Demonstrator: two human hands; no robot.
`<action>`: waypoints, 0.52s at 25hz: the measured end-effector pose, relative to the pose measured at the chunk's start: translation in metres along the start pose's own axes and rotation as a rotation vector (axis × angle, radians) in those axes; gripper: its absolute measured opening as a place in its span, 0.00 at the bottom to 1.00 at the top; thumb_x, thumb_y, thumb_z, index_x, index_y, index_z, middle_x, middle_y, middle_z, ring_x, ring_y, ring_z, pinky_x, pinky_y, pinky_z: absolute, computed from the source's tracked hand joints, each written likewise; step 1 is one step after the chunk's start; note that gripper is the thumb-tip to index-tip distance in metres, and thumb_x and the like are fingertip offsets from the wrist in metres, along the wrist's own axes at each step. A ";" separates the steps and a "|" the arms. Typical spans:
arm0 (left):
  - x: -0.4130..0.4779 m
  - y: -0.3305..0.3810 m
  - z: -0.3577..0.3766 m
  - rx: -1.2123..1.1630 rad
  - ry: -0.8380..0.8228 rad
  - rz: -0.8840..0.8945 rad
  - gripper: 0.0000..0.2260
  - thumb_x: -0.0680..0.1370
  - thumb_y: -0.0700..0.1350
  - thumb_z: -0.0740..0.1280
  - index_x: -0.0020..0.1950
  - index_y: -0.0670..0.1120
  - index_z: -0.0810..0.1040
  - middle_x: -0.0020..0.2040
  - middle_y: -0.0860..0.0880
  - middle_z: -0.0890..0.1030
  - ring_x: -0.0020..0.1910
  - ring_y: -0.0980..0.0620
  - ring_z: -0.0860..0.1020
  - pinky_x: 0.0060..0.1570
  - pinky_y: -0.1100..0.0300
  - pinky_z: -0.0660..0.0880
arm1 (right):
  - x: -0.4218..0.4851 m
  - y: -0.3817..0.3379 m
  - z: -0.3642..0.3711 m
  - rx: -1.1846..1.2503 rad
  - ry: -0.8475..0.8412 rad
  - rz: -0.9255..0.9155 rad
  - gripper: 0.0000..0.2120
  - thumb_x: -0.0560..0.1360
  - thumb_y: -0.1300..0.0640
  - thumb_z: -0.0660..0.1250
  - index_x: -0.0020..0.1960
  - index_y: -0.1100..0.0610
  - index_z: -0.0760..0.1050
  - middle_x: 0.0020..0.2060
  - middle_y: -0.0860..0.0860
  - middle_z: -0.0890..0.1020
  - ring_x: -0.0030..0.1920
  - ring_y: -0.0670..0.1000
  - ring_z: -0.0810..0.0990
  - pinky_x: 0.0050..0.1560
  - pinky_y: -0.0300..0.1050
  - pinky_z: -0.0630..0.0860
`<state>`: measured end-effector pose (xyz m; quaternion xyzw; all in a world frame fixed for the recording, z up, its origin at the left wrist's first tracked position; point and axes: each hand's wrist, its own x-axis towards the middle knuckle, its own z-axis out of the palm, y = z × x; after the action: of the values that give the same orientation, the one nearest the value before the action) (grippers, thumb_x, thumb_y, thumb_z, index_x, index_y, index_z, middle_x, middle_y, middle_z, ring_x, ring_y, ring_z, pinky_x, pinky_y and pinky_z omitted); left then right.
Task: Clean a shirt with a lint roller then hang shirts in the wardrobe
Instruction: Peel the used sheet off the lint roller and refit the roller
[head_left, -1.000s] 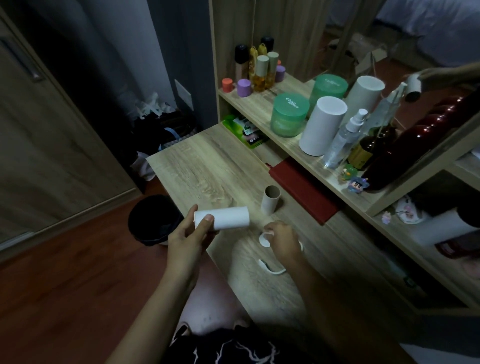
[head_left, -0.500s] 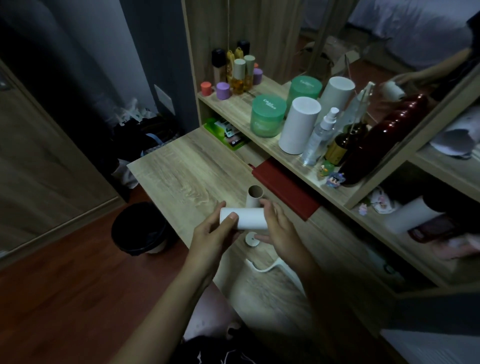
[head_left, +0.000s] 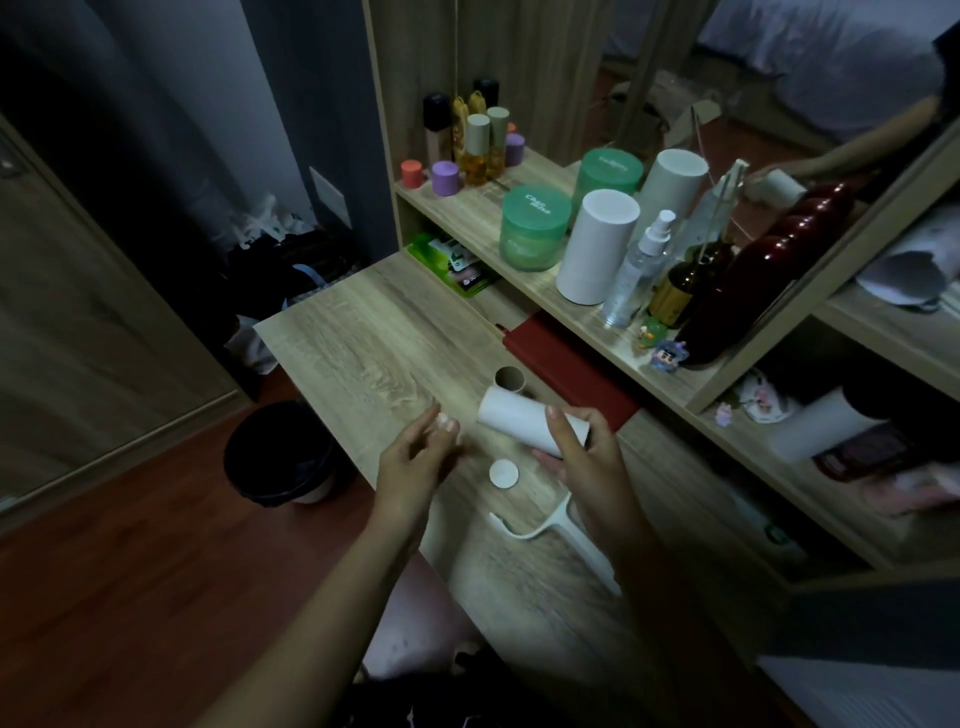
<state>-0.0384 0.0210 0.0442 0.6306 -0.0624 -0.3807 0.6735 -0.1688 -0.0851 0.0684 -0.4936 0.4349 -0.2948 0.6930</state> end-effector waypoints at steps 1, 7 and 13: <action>0.008 -0.010 -0.004 0.227 0.030 0.042 0.24 0.73 0.46 0.71 0.68 0.47 0.70 0.48 0.49 0.81 0.52 0.48 0.81 0.52 0.61 0.76 | 0.000 0.001 -0.002 0.008 0.031 -0.001 0.06 0.74 0.54 0.67 0.46 0.53 0.71 0.48 0.52 0.79 0.50 0.50 0.81 0.43 0.40 0.79; 0.046 -0.064 -0.014 1.129 -0.107 0.126 0.19 0.69 0.45 0.73 0.59 0.44 0.77 0.56 0.41 0.77 0.55 0.42 0.76 0.54 0.58 0.70 | 0.001 0.008 -0.013 -0.075 0.122 -0.038 0.07 0.74 0.53 0.67 0.47 0.52 0.69 0.47 0.50 0.78 0.50 0.51 0.81 0.47 0.48 0.81; 0.048 -0.081 -0.014 1.249 -0.142 0.114 0.24 0.70 0.44 0.71 0.65 0.50 0.73 0.65 0.46 0.72 0.63 0.43 0.69 0.60 0.49 0.70 | 0.003 0.008 -0.019 -0.076 0.174 -0.033 0.07 0.74 0.53 0.67 0.47 0.52 0.69 0.48 0.51 0.78 0.50 0.51 0.80 0.51 0.50 0.80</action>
<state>-0.0317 0.0107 -0.0504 0.8738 -0.3508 -0.2768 0.1918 -0.1849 -0.0927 0.0573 -0.4992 0.4964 -0.3310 0.6284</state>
